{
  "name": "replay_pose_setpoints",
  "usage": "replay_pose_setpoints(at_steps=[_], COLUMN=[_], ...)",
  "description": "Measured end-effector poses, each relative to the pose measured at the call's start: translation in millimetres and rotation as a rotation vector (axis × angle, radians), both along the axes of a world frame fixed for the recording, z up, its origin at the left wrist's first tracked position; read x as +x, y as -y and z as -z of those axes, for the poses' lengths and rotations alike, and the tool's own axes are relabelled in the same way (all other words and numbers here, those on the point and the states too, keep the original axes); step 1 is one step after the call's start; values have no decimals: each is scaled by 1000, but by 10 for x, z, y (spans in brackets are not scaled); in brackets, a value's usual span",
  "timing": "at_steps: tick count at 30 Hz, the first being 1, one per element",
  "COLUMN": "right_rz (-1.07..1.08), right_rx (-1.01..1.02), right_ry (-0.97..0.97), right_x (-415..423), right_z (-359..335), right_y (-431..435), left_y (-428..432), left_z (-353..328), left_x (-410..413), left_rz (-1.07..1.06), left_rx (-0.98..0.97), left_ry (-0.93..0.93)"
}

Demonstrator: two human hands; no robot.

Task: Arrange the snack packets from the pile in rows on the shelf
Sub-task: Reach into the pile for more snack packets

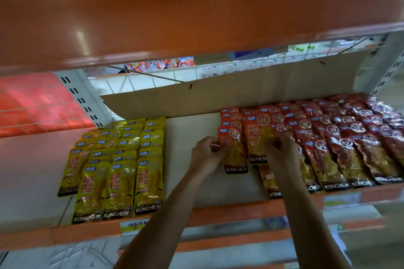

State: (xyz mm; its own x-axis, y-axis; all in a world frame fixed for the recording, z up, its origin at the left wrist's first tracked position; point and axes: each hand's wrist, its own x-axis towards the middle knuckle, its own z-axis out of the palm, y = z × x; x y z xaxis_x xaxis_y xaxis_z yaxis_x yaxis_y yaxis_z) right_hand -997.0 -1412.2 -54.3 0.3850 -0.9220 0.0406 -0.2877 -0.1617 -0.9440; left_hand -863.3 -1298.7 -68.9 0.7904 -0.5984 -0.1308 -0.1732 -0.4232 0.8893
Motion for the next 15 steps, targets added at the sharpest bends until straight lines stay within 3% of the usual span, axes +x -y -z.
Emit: replay_pose_setpoints(at_steps=[15], right_rz=[-15], right_rx=[2], right_ry=[-78], right_x=[-90], right_z=[-101], right_y=[49], left_y=[144], left_z=[3], left_x=[-99], left_rz=[-2], left_rx=[129], left_ry=[265])
